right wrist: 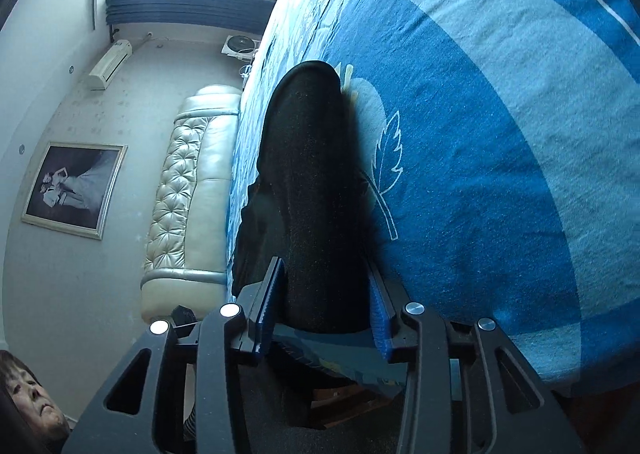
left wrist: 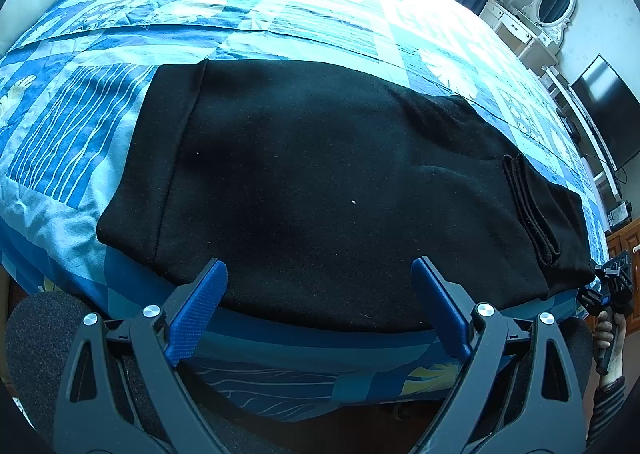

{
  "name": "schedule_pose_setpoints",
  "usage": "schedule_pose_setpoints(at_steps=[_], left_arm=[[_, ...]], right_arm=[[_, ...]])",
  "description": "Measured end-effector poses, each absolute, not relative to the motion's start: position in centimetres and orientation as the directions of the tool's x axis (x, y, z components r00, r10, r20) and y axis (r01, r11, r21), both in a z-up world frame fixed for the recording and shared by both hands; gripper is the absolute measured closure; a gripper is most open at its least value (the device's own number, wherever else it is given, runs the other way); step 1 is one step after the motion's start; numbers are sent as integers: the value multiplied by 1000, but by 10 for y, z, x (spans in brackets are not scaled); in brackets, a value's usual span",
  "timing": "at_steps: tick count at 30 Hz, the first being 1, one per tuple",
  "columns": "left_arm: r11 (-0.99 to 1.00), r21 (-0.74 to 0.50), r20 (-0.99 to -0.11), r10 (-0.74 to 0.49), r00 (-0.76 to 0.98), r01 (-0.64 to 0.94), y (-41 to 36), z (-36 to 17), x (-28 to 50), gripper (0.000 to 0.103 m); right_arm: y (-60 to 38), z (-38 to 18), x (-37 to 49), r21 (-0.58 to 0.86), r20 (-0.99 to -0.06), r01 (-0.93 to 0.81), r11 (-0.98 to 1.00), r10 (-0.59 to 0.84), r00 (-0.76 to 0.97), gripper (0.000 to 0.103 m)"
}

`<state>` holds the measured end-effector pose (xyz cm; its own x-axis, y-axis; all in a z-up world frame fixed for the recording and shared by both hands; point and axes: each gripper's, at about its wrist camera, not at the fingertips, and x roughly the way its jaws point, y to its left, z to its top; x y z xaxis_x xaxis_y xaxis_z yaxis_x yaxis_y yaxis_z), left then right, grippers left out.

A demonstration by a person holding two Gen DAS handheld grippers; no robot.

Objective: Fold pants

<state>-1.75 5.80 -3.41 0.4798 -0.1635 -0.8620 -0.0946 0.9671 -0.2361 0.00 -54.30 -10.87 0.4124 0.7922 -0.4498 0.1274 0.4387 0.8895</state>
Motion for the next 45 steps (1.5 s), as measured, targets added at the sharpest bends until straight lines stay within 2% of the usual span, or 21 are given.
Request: schedule_pose_setpoints(at_steps=[2,6,8,10,14,15,19,25,30,34,40,45], left_arm=[[968,-231,-863,-160,480,-93,57,-34,-17,10],[969,-229,-863,-159,480,-92,57,-35,-18,10],[970,-227,-863,-158,480,-88,56,-34,-17,10],[970,-229,-863,-161,479,-87,57,-34,-18,10],[966,-241,-859,-168,483,-93,61,-33,-18,10],[965,-243,-858,-169,484,-95,61,-33,-17,10],[967,-236,-859,-164,485,-92,59,-34,-16,10],[966,-241,-859,-168,484,-93,60,-33,-17,10],[961,-257,-852,-176,494,-100,64,-28,-18,10],[958,-271,-842,-188,506,-93,68,-23,-18,10],[940,-335,-814,-251,525,-71,87,-14,-12,10],[892,-432,-787,-303,537,-130,134,-14,-3,10]], right_arm=[[-541,-110,-1,868,-488,127,481,773,405,74],[-545,-112,-1,866,-493,148,478,769,407,78],[-548,-111,0,875,-481,160,458,777,407,75],[-553,-103,1,859,-508,177,481,758,409,71],[-566,-63,-1,732,-656,238,639,564,502,62],[-565,-52,-1,717,-661,240,654,530,530,62],[-524,-34,9,825,-521,132,550,647,557,61],[-399,-46,47,875,-445,-36,482,833,327,61],[-329,-60,60,871,-462,-93,482,870,173,61],[-313,-67,62,833,-530,-108,542,839,122,61],[-318,-73,56,842,-517,-100,530,847,125,59],[-318,-73,56,840,-519,-102,532,845,130,59]])
